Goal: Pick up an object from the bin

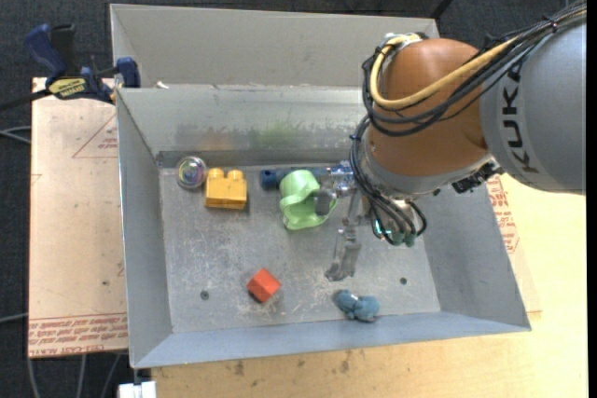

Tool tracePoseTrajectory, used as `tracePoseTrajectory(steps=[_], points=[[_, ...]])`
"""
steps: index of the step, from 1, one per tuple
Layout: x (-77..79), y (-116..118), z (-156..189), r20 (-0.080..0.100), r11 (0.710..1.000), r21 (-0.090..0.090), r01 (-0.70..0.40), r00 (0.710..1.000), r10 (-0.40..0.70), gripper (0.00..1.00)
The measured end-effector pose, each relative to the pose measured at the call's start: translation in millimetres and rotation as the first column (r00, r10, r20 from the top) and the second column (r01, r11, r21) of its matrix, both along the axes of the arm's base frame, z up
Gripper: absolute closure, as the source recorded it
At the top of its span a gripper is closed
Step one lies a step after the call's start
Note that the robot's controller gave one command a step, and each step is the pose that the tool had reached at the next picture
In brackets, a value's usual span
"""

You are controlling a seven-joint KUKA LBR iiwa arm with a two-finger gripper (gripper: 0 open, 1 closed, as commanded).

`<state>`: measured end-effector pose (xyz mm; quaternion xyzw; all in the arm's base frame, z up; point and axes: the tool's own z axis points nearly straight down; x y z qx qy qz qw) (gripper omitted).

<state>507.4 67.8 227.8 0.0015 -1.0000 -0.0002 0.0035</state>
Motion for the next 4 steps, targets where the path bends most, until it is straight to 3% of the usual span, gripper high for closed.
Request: tracePoseTrajectory(steps=[1,2,3,4], points=[[14.8,100.8,-154.7,0.004,0.880,0.003,-0.475,0.880,0.475,0.00],[15.8,-19.9,-150.5,0.005,0.767,-0.002,-0.642,0.767,0.642,0.00],[-7.3,-16.1,-91.7,0.011,0.527,-0.003,-0.850,0.527,0.850,0.00],[91.8,21.7,-102.6,0.015,0.540,-0.005,-0.842,0.540,0.841,0.00]])
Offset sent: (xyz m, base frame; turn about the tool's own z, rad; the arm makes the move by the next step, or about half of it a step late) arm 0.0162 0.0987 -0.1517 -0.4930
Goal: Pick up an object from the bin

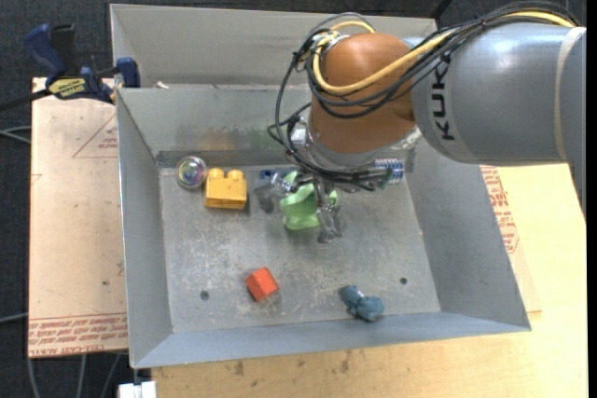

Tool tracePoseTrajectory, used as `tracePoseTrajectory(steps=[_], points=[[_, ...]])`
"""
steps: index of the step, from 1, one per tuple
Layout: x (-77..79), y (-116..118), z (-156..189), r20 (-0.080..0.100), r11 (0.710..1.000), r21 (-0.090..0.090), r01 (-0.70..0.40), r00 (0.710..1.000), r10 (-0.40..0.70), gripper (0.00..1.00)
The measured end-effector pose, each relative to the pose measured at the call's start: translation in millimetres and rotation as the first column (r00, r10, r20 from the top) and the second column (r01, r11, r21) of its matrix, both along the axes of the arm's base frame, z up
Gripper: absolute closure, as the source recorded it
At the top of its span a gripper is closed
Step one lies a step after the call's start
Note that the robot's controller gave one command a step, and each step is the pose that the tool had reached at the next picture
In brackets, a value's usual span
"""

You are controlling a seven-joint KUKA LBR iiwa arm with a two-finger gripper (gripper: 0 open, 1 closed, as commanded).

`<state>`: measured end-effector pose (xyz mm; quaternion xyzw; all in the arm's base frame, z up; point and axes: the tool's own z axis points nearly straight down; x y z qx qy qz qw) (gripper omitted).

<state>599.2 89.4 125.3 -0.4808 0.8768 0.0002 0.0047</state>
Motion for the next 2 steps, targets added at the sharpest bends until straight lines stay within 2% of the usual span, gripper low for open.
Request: tracePoseTrajectory(steps=[1,2], points=[[48.1,-27.2,-58.4,-0.007,1.000,-0.004,-0.029,1.000,0.029,0.00],[47.4,-25.2,-54.4,-0.011,1.000,-0.003,-0.031,0.999,0.031,1.00]])
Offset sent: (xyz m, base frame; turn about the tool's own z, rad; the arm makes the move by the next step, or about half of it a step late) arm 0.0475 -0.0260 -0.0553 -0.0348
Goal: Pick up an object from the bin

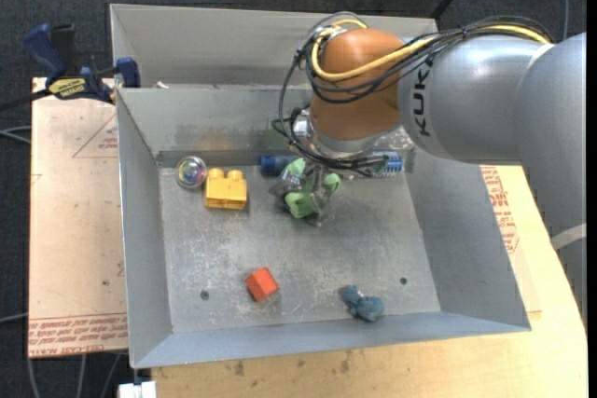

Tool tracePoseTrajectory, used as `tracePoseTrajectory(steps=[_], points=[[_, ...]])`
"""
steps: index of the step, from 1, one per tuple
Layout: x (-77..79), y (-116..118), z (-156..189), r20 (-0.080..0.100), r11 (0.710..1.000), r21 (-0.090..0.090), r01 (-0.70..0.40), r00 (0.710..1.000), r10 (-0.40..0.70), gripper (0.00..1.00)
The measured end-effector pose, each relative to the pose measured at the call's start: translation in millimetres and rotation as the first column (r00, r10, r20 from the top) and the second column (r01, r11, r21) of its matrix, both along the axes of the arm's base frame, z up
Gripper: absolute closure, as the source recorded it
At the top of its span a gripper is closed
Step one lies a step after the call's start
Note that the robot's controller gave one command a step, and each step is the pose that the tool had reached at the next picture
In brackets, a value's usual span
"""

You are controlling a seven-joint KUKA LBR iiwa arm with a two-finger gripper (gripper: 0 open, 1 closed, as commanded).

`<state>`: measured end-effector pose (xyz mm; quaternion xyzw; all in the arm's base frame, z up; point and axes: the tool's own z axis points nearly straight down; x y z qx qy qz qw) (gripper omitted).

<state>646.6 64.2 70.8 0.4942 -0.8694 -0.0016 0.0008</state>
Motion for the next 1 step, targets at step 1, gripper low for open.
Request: tracePoseTrajectory(steps=[1], points=[[-16.3,31.0,120.7,0.014,1.000,0.002,0.025,1.000,-0.025,1.00]])
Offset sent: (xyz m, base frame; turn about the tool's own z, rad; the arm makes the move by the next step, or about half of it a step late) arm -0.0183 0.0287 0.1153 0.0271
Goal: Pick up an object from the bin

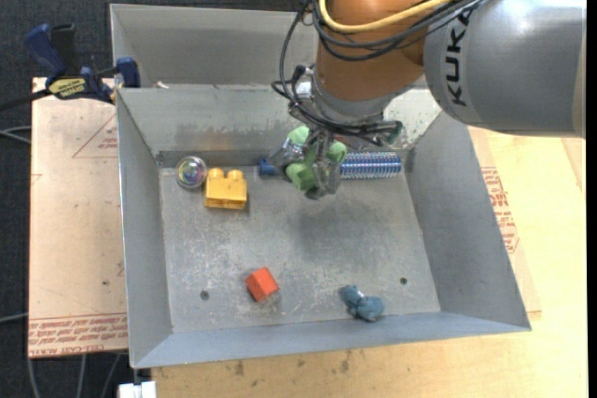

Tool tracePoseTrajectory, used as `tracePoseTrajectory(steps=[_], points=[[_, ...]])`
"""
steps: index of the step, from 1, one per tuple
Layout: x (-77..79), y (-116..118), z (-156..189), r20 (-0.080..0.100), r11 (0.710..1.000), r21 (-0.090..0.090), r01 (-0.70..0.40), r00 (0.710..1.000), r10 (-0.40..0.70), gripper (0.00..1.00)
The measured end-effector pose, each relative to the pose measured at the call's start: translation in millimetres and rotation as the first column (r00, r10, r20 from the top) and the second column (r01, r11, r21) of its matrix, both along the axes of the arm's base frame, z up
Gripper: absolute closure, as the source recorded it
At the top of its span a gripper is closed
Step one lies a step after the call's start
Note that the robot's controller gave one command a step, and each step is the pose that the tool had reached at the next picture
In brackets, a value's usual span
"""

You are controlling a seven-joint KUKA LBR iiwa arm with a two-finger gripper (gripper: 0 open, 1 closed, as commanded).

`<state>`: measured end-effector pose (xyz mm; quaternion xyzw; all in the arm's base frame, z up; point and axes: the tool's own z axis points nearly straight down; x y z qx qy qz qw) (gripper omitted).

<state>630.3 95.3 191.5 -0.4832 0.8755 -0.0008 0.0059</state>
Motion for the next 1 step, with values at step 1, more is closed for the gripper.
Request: tracePoseTrajectory(steps=[1], points=[[-0.6,-2.5,108.5,0.002,1.000,-0.001,-0.023,1.000,0.023,1.00]])
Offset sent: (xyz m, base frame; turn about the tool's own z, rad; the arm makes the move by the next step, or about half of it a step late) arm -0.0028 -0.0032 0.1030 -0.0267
